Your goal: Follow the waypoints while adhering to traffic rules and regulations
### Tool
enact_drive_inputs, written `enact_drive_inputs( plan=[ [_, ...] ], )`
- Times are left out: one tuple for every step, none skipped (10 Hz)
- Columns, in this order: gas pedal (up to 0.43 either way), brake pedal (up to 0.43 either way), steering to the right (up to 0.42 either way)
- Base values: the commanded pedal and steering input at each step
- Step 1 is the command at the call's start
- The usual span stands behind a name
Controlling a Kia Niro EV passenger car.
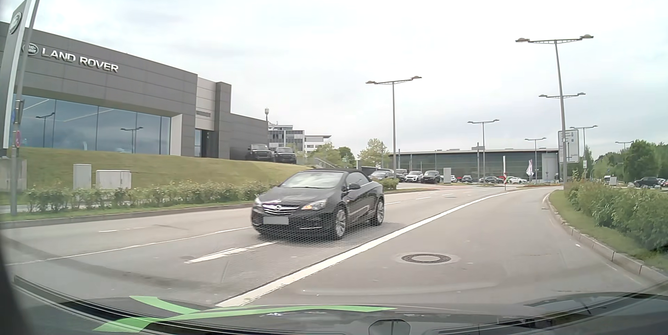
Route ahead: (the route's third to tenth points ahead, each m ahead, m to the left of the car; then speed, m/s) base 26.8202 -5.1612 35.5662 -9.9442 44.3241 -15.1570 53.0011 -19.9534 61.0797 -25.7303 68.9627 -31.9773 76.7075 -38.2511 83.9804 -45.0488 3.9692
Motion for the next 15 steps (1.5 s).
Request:
enact_drive_inputs(
  plan=[
    [0.110,0.000,0.287],
    [0.118,0.000,0.270],
    [0.118,0.000,0.254],
    [0.110,0.000,0.239],
    [0.110,0.000,0.227],
    [0.110,0.000,0.208],
    [0.110,0.000,0.193],
    [0.110,0.000,0.179],
    [0.110,0.000,0.167],
    [0.110,0.000,0.154],
    [0.118,0.000,0.127],
    [0.118,0.000,0.104],
    [0.118,0.000,0.089],
    [0.110,0.000,0.076],
    [0.110,0.000,0.063]
  ],
)
